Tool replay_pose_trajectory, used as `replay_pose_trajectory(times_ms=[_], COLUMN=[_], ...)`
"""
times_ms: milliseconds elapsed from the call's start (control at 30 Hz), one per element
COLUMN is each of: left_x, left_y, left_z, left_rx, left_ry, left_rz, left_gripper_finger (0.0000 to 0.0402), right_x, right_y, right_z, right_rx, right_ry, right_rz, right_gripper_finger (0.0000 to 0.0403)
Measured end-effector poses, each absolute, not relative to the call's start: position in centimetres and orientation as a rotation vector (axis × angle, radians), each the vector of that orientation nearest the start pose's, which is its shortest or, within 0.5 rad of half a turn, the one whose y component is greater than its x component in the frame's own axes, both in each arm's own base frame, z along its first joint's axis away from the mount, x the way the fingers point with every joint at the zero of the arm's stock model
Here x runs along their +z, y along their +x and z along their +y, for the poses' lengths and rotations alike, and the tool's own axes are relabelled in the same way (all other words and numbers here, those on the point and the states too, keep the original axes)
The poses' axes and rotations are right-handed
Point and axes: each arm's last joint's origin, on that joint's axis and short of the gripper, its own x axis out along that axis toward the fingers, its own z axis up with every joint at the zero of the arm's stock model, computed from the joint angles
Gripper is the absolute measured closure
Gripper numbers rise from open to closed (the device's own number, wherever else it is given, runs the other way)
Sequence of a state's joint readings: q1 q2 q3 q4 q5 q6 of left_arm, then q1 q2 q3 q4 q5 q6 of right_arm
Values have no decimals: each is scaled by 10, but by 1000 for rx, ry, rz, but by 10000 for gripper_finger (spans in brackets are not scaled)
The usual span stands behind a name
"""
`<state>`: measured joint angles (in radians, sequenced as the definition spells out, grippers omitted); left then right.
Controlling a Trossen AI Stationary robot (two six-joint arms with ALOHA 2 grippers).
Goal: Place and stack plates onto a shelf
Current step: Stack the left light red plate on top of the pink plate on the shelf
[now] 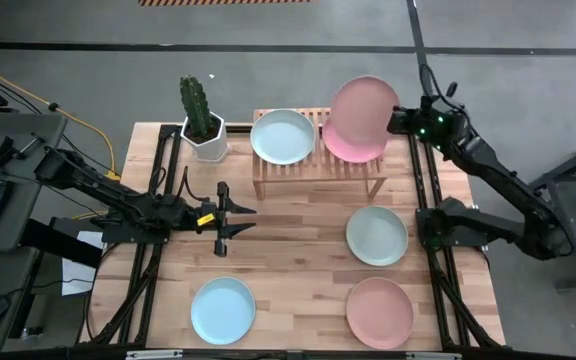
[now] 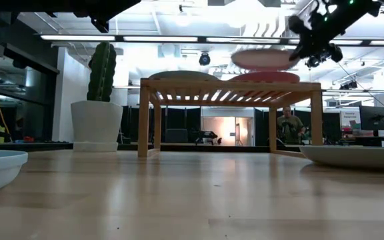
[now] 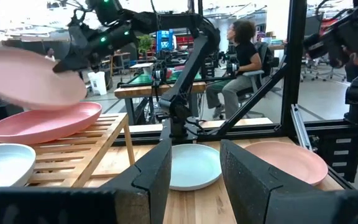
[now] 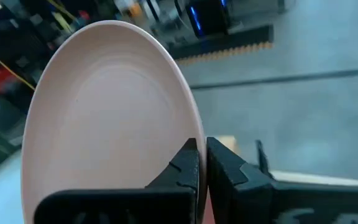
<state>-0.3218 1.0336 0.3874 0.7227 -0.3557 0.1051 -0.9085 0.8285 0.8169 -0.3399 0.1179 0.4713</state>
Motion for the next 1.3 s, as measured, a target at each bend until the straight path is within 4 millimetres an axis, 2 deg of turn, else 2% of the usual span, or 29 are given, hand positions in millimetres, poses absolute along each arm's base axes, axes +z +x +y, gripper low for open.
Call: replay_pose_trajectory(times_ms=[333,1033,1167,1300], left_x=[238,238,238,238], left_y=[204,204,204,204], left_z=[-57,-57,-57,-57], left_rx=[38,38,37,37], left_ry=[80,79,79,79], left_rz=[-70,-70,-70,-70], left_gripper_finger=[273,273,273,273], right_x=[307,302,302,302], right_y=[111,111,112,112], right_z=[-157,-154,-154,-154], right_rx=[-1011,-951,-922,-911], right_ry=[643,662,659,655], right_rz=[194,265,271,274], right_gripper_finger=[403,402,386,345])
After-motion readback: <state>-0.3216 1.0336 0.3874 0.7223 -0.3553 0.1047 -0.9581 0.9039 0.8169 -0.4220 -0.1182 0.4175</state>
